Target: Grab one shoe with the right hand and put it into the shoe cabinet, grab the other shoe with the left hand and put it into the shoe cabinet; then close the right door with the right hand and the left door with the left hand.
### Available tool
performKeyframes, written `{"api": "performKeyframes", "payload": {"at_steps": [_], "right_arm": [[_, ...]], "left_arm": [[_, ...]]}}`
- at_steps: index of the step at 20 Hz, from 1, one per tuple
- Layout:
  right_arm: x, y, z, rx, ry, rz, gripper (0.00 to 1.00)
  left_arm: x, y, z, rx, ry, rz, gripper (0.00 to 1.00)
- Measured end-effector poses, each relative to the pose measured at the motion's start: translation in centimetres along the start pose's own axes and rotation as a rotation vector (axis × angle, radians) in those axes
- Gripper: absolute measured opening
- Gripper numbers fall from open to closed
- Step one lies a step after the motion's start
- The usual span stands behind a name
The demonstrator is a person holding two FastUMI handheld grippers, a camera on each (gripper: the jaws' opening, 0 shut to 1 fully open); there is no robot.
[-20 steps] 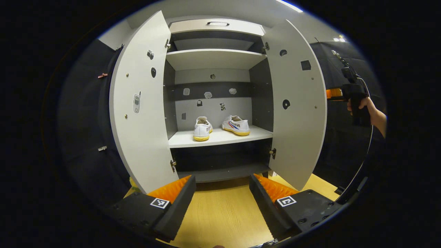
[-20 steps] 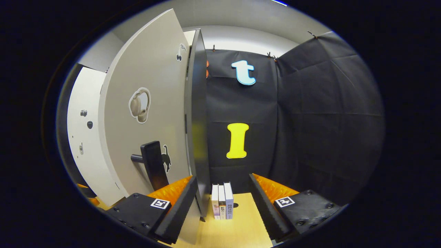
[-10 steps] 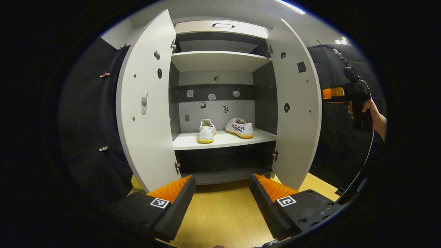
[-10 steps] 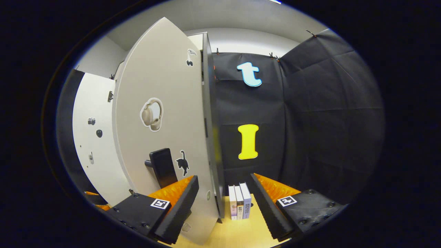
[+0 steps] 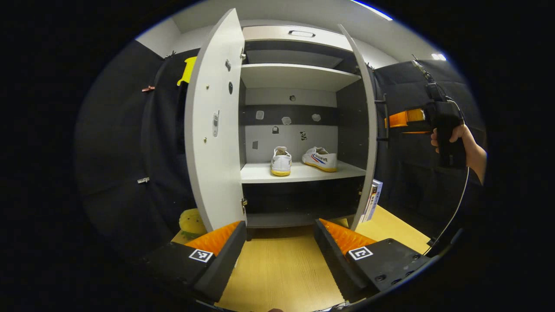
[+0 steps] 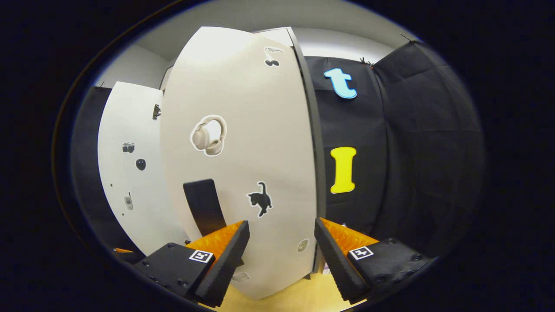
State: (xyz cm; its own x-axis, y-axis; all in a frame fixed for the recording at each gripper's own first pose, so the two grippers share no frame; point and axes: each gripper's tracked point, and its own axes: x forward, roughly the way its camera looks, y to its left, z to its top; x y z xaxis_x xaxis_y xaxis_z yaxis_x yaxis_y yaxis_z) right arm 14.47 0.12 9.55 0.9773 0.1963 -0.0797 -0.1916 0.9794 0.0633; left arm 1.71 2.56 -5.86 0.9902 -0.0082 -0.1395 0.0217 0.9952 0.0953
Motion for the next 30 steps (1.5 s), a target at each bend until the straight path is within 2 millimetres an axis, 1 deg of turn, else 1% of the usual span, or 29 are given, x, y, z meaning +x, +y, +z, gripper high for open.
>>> {"api": "performKeyframes", "payload": {"at_steps": [2, 4, 6, 8, 11, 12, 13, 15, 17, 19, 21, 23, 25, 28, 30], "right_arm": [[0.4, 0.4, -0.3, -0.019, -0.012, -0.022, 0.99], [0.2, 1.1, -1.0, 0.001, -0.014, -0.015, 0.99], [-0.1, 1.0, -1.9, 0.026, 0.001, -0.025, 0.99], [-0.5, 0.6, -2.9, 0.055, 0.019, -0.039, 0.99], [-1.5, 0.2, -4.5, 0.075, 0.035, -0.059, 0.98], [-1.8, 0.1, -5.1, 0.072, 0.039, -0.064, 0.98], [-2.1, 0.0, -6.1, 0.064, 0.051, -0.080, 0.98], [-2.9, -0.7, -8.5, 0.054, 0.079, -0.119, 0.98], [-3.9, -0.7, -10.9, 0.060, 0.105, -0.141, 0.98], [-5.1, -0.1, -13.5, 0.068, 0.128, -0.156, 0.98], [-6.1, 0.4, -16.0, 0.049, 0.150, -0.172, 0.98], [-6.8, 1.1, -18.2, 0.047, 0.189, -0.188, 0.99], [-7.5, 2.2, -19.1, 0.065, 0.194, -0.188, 0.98], [-8.2, 4.2, -19.9, 0.056, 0.194, -0.179, 0.98], [-8.6, 5.3, -20.3, 0.040, 0.198, -0.163, 0.98]], "left_arm": [[-0.5, 0.9, -0.4, -0.022, 0.005, 0.019, 0.97], [-1.1, 2.1, -0.6, -0.040, 0.009, 0.041, 0.98], [-1.2, 2.9, -0.7, -0.075, 0.011, 0.050, 0.97], [-1.4, 4.4, -0.5, -0.110, 0.007, 0.070, 0.98], [-1.7, 7.3, -0.2, -0.142, 0.002, 0.107, 0.97], [-1.8, 8.5, 0.2, -0.161, -0.001, 0.112, 0.97], [-1.9, 10.1, 0.6, -0.183, -0.007, 0.129, 0.97], [-2.0, 13.6, 2.2, -0.227, -0.035, 0.159, 0.96], [-1.7, 17.3, 3.8, -0.256, -0.073, 0.184, 0.95], [-1.2, 20.6, 6.0, -0.283, -0.097, 0.197, 0.95], [-0.3, 22.2, 8.2, -0.298, -0.113, 0.172, 0.95], [1.0, 24.5, 10.9, -0.286, -0.136, 0.149, 0.95], [2.8, 25.1, 12.6, -0.271, -0.129, 0.110, 0.95], [5.1, 26.1, 15.0, -0.165, -0.119, 0.103, 0.95], [6.7, 25.2, 15.7, -0.111, -0.119, 0.077, 0.95]]}}
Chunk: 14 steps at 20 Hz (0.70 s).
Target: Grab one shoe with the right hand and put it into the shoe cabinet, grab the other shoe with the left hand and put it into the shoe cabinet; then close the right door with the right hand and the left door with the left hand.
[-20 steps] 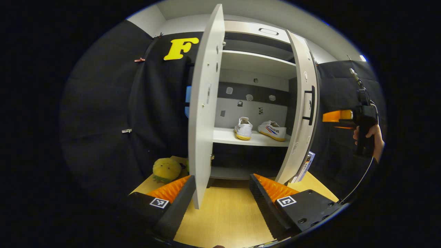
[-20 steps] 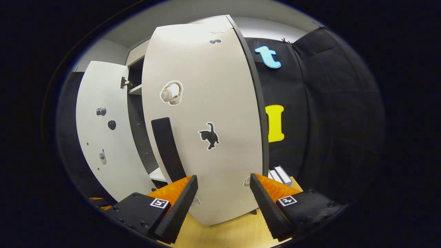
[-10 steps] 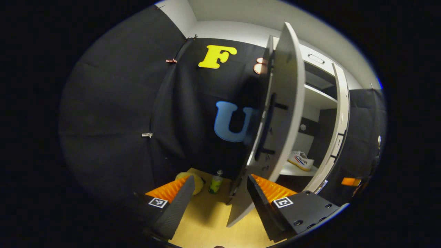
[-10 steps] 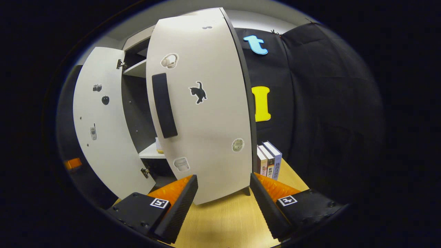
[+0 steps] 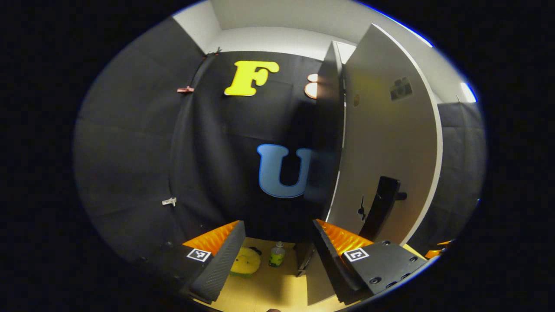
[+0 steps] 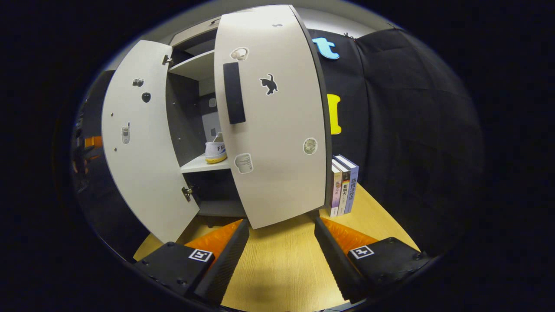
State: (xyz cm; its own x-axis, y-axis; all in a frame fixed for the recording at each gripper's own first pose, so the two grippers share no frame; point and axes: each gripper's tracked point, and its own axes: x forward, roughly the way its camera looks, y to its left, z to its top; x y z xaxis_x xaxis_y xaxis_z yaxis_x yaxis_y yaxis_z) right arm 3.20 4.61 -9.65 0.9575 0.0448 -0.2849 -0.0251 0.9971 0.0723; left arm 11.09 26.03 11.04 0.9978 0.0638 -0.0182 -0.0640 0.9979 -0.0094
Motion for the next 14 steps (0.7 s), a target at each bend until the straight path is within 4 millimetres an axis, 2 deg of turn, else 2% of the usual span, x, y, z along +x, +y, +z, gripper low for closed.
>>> {"api": "performKeyframes", "payload": {"at_steps": [4, 7, 11, 14], "right_arm": [[-0.5, 1.0, -0.3, -0.006, -0.003, 0.015, 0.99], [-0.7, 1.4, -0.3, -0.011, -0.008, 0.019, 0.99], [-1.0, 0.8, -0.3, -0.011, -0.012, 0.012, 0.98], [-1.1, -0.1, 0.0, 0.001, -0.021, 0.000, 0.98]], "left_arm": [[1.4, -2.2, 0.3, 0.056, 0.002, -0.036, 0.94], [1.4, -2.3, 0.5, 0.087, -0.009, -0.008, 0.92], [1.0, -3.5, 0.0, 0.050, 0.003, -0.022, 0.91], [0.9, -5.9, -0.3, 0.031, 0.012, -0.055, 0.91]]}}
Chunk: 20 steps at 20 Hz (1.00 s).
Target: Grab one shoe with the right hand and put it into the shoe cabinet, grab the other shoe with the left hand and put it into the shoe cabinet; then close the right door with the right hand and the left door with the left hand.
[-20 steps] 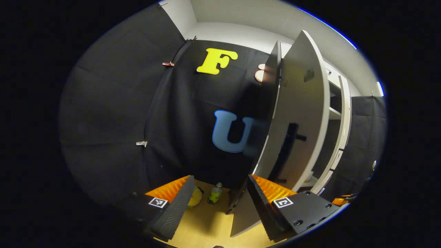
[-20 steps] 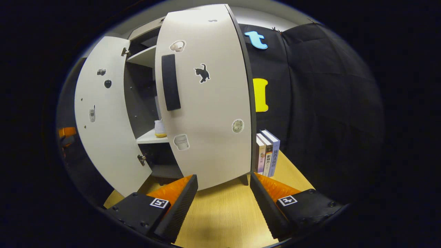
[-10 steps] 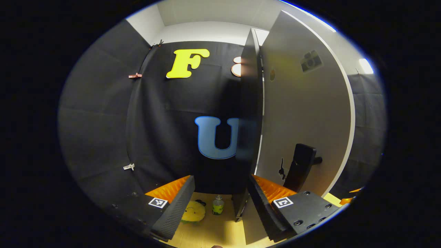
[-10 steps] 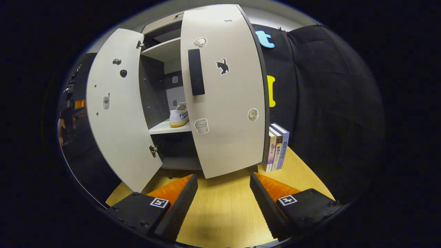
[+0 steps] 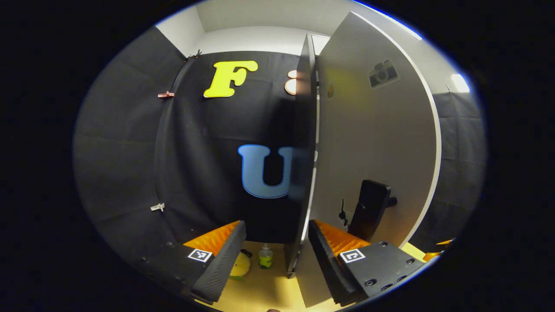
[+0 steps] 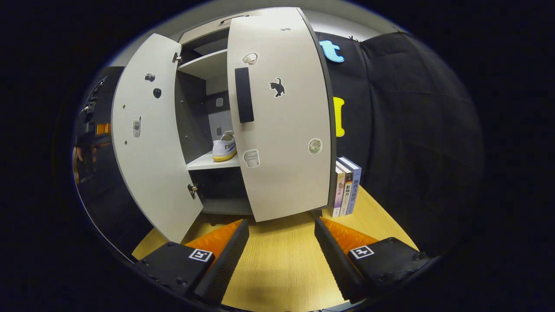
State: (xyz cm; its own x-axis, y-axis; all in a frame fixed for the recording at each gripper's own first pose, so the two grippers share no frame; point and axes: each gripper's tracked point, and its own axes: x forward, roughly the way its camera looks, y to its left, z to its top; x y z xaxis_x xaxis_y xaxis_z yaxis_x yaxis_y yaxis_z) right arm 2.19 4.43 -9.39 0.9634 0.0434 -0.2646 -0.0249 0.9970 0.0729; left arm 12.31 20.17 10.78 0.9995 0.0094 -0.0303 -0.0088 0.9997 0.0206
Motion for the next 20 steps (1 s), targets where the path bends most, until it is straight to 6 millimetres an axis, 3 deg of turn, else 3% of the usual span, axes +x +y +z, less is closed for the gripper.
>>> {"api": "performKeyframes", "payload": {"at_steps": [7, 10, 17, 20], "right_arm": [[0.2, -2.0, 1.5, 0.010, -0.036, -0.018, 0.98], [0.2, -2.4, 2.6, 0.007, -0.055, -0.016, 0.98], [-0.4, -1.7, 8.7, -0.016, -0.190, 0.037, 0.98], [-1.1, -1.6, 11.6, -0.042, -0.268, 0.049, 0.98]], "left_arm": [[1.2, -9.6, -0.4, 0.052, -0.030, -0.059, 0.88], [1.1, -14.0, -0.6, 0.046, -0.046, -0.102, 0.94], [-2.6, -17.1, -3.4, 0.156, -0.072, -0.017, 0.95], [-5.5, -17.6, -5.3, 0.115, -0.077, 0.039, 0.95]]}}
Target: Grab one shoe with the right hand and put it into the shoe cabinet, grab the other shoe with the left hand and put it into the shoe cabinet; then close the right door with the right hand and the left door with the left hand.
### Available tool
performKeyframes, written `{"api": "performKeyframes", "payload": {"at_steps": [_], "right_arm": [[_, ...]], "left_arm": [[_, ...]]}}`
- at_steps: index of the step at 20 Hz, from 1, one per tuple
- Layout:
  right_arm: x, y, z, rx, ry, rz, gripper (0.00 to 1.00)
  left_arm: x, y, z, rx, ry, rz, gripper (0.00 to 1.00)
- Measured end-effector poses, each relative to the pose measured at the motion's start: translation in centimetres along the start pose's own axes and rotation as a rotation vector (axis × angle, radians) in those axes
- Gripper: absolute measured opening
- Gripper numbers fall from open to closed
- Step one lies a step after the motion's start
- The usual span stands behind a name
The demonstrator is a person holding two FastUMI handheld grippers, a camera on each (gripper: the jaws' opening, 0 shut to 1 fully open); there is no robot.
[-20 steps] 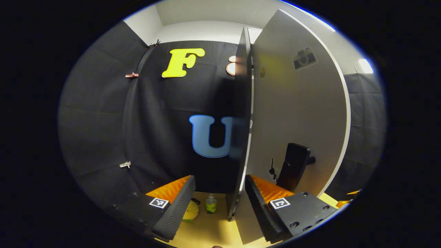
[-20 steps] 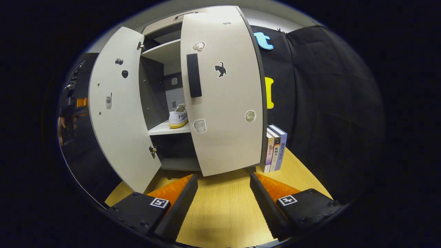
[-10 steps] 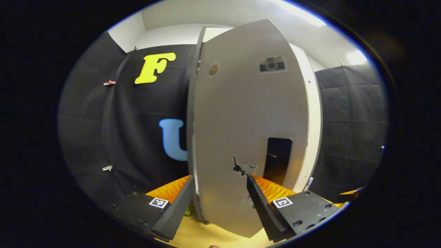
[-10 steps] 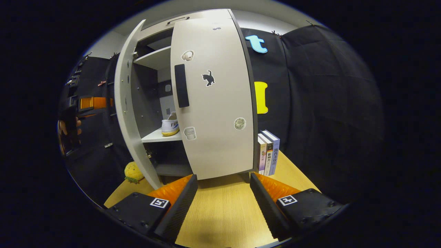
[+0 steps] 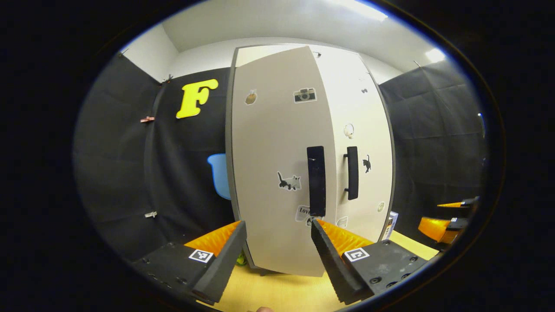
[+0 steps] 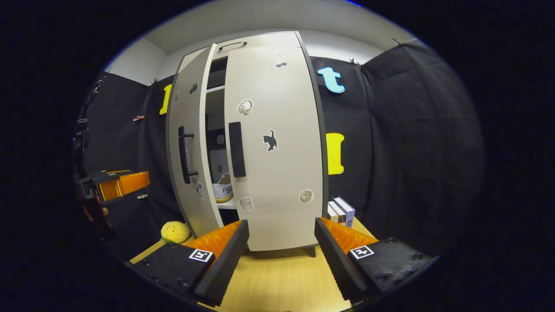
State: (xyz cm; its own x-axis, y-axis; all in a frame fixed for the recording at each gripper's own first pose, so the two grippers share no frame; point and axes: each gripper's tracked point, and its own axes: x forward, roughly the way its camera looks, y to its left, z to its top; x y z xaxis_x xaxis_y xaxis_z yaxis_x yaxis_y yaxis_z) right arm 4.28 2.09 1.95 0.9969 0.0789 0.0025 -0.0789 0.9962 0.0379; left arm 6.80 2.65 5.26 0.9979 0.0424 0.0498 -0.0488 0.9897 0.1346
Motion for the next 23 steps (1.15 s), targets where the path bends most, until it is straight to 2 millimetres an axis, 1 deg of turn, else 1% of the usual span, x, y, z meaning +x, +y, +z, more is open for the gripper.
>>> {"api": "performKeyframes", "payload": {"at_steps": [2, 3, 5, 7, 10, 12, 15, 20, 22, 23], "right_arm": [[-0.2, -0.1, 1.5, -0.015, -0.036, 0.001, 0.98], [-0.2, -0.1, 2.0, -0.026, -0.048, 0.002, 0.98], [-0.7, -0.2, 2.4, -0.048, -0.057, 0.006, 0.98], [-1.3, -1.0, 2.2, -0.061, -0.052, -0.011, 0.99], [-2.0, -1.5, 1.2, -0.023, -0.025, -0.021, 0.98], [-2.2, -2.2, 0.5, -0.019, -0.007, -0.033, 0.98], [-2.2, -2.8, -0.2, -0.011, 0.010, -0.030, 0.98], [-1.3, -3.6, -0.8, -0.032, 0.025, -0.008, 0.99], [-0.6, -3.6, -1.3, -0.038, 0.048, 0.021, 0.98], [-0.2, -3.5, -1.1, -0.039, 0.041, 0.040, 0.98]], "left_arm": [[-1.6, -1.2, -0.9, -0.055, 0.007, -0.006, 0.93], [-2.2, -1.4, -1.5, -0.077, 0.016, -0.013, 0.92], [-3.4, -1.4, -2.3, -0.095, 0.032, -0.018, 0.95], [-4.3, -0.8, -2.6, -0.086, 0.028, -0.014, 0.94], [-5.4, -0.4, -2.8, -0.069, 0.018, -0.018, 0.96], [-5.8, -0.2, -3.2, -0.056, 0.022, -0.011, 0.95], [-5.7, -0.7, -3.4, -0.049, 0.040, -0.008, 0.95], [-5.1, -2.8, -2.2, -0.099, 0.019, -0.044, 0.95], [-4.7, -3.6, -2.5, -0.106, 0.038, -0.048, 0.95], [-4.6, -3.9, -2.7, -0.103, 0.046, -0.040, 0.95]]}}
